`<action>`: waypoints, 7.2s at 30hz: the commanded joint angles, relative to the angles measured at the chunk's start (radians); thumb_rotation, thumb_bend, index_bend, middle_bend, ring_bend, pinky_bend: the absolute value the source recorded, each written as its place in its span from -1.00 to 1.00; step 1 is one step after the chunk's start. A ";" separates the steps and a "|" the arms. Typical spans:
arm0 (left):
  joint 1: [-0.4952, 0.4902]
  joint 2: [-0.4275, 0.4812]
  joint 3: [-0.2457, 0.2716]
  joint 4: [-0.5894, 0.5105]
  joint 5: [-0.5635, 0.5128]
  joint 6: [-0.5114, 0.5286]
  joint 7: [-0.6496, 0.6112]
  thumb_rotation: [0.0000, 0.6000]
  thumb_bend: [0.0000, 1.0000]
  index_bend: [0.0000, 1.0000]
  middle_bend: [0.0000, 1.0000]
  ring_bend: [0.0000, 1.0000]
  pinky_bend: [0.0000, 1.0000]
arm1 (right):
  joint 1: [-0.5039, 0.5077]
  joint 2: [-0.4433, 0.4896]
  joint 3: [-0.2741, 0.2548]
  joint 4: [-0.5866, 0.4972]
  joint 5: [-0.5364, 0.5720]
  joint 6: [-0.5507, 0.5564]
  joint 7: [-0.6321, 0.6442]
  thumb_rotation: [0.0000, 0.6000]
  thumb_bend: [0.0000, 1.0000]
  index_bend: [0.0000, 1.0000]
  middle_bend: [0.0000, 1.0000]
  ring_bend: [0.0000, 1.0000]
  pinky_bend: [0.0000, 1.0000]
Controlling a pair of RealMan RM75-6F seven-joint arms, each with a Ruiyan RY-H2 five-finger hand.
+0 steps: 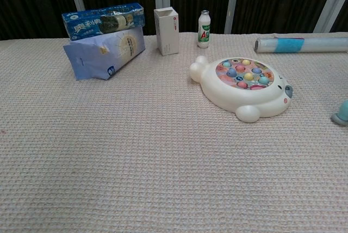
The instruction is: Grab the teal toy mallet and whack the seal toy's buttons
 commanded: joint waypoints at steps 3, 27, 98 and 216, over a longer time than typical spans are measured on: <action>-0.001 0.000 -0.001 -0.001 0.004 0.001 0.000 1.00 -0.53 -1.00 -1.00 -1.00 -1.00 | 0.000 0.001 0.001 -0.004 0.000 0.000 -0.003 1.00 -0.61 -1.00 -0.81 -1.00 -1.00; 0.007 0.011 0.002 -0.042 0.031 0.026 0.049 1.00 -0.53 -1.00 -1.00 -1.00 -1.00 | 0.250 0.043 0.033 0.195 0.040 -0.450 0.255 1.00 -0.61 -1.00 -0.81 -1.00 -1.00; 0.001 0.012 0.002 -0.083 0.020 0.008 0.113 1.00 -0.53 -1.00 -1.00 -1.00 -1.00 | 0.376 -0.208 -0.064 0.537 -0.025 -0.576 0.491 1.00 0.01 -0.06 -0.08 -0.51 -1.00; -0.025 0.000 0.002 -0.018 -0.006 -0.027 0.032 1.00 -0.53 -1.00 -1.00 -1.00 -1.00 | 0.604 -0.170 0.118 0.215 0.246 -0.535 -0.216 1.00 0.56 0.82 0.56 0.08 -0.57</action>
